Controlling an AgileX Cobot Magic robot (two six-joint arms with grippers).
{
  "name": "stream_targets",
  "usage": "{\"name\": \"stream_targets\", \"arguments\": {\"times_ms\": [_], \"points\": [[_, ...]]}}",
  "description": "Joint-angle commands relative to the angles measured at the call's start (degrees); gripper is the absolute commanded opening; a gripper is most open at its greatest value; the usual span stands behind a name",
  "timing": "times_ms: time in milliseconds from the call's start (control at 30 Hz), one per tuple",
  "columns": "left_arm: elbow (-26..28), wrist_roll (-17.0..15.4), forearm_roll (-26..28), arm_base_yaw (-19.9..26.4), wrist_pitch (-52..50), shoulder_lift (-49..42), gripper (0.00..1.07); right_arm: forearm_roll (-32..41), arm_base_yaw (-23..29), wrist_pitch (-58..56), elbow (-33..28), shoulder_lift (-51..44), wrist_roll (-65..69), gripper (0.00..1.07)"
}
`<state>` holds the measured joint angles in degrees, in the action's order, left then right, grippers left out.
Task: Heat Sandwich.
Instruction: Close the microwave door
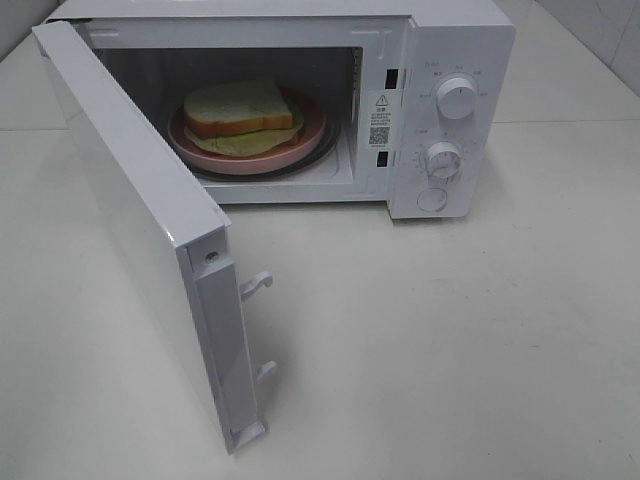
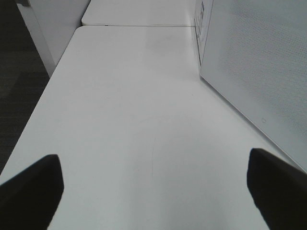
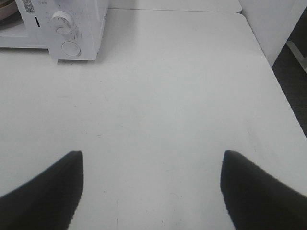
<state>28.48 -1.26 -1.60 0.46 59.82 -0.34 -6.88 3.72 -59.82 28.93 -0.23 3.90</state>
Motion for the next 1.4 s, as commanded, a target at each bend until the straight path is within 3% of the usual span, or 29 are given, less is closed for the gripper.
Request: {"name": "stream_targets", "arguments": {"times_ms": [33, 333, 467, 633, 667, 733, 767, 833, 900, 933, 1000, 1200, 1400], "points": [[-0.17, -0.23, -0.11, 0.17, -0.46, -1.43, 0.98, 0.11, -0.46, 0.34, -0.06, -1.55, -0.52, 0.76], [0.63, -0.23, -0.06, 0.17, -1.55, -0.34, 0.98, 0.11, -0.46, 0.34, -0.06, -1.55, -0.52, 0.76], [1.38, -0.23, 0.17, 0.17, -3.44, 3.32, 0.92, 0.11, -0.46, 0.34, -0.06, -1.55, -0.52, 0.76], [1.55, -0.23, 0.11, 0.17, -4.98, 8.71, 0.72, 0.11, -0.46, 0.34, -0.06, -1.55, -0.52, 0.76], [1.55, -0.23, 0.11, 0.17, -5.96, 11.0, 0.61, 0.11, -0.46, 0.34, -0.06, -1.55, -0.52, 0.76], [1.32, -0.23, 0.17, 0.17, -7.96, 12.89, 0.47, 0.11, -0.46, 0.34, -0.06, -1.55, -0.52, 0.76], [1.32, -0.23, 0.17, 0.17, -7.96, 12.89, 0.47, 0.11, -0.46, 0.34, -0.06, -1.55, -0.52, 0.76], [0.29, -0.23, 0.17, 0.17, -12.26, 15.36, 0.28, 0.11, -0.46, 0.34, -0.06, -1.55, -0.52, 0.76], [-0.63, -0.23, 0.17, 0.17, -15.24, 16.96, 0.16, 0.11, -0.46, 0.34, -0.06, -1.55, -0.52, 0.76], [-0.63, -0.23, 0.17, 0.17, -15.24, 16.96, 0.16, 0.11, -0.46, 0.34, -0.06, -1.55, -0.52, 0.76], [-2.92, -0.23, 0.11, 0.17, -21.14, 19.14, 0.0, 0.11, -0.46, 0.34, -0.06, -1.55, -0.52, 0.76], [-7.91, 2.06, 0.11, 0.17, -33.86, 23.66, 0.0, 0.11, -0.46, 0.34, -0.06, -1.55, -0.52, 0.76], [-13.01, 2.41, 0.11, 0.17, -46.87, 28.82, 0.0, 0.11, -0.46, 0.34, -0.06, -1.55, -0.52, 0.76]]}}
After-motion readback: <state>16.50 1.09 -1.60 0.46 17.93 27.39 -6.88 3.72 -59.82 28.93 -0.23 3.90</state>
